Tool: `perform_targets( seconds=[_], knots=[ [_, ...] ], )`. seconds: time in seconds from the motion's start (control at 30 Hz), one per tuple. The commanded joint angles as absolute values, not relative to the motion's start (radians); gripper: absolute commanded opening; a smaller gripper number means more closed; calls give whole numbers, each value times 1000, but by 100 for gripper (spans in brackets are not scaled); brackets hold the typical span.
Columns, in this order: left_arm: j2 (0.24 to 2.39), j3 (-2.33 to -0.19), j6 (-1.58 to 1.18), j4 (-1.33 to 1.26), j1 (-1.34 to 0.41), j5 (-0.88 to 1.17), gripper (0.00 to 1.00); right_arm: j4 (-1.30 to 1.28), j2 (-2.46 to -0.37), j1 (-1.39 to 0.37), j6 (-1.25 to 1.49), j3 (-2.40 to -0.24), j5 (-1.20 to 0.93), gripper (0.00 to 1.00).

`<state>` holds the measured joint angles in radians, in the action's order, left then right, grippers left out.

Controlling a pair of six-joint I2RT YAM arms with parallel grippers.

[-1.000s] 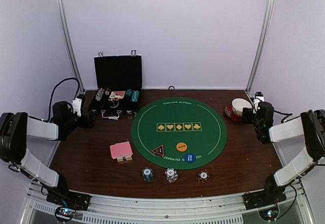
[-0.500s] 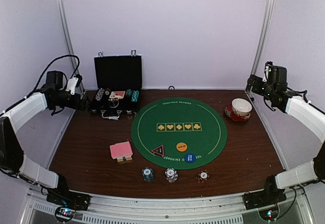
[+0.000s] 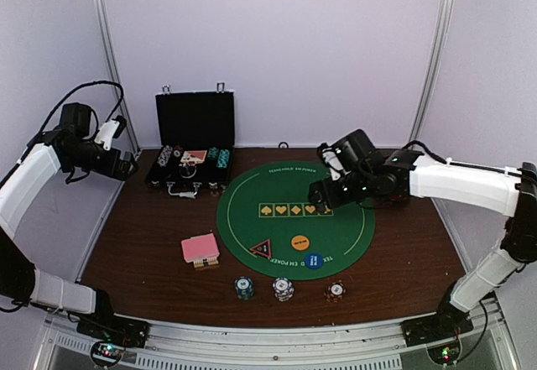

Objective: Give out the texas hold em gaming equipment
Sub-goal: Move the all-in button to the poker table mat.

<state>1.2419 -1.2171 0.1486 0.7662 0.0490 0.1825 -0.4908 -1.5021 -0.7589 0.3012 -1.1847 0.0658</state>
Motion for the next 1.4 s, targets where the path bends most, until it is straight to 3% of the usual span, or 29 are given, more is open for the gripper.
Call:
perform_targets(
  seconds=[0.0, 0.37, 1.0, 1.37],
  knots=[
    [1230, -1263, 189, 834, 57, 198, 98, -552, -1647, -909, 305, -1278, 103, 91],
    [1246, -1326, 188, 890, 57, 242, 98, -577, -2021, -1031, 289, -1556, 53, 83],
    [1243, -1375, 180, 902, 57, 289, 98, -555, -2116, -1075, 297, -1512, 39, 64],
    [1230, -1382, 173, 903, 57, 293, 98, -554, -2176, -1070, 289, -1545, 38, 45]
  ],
)
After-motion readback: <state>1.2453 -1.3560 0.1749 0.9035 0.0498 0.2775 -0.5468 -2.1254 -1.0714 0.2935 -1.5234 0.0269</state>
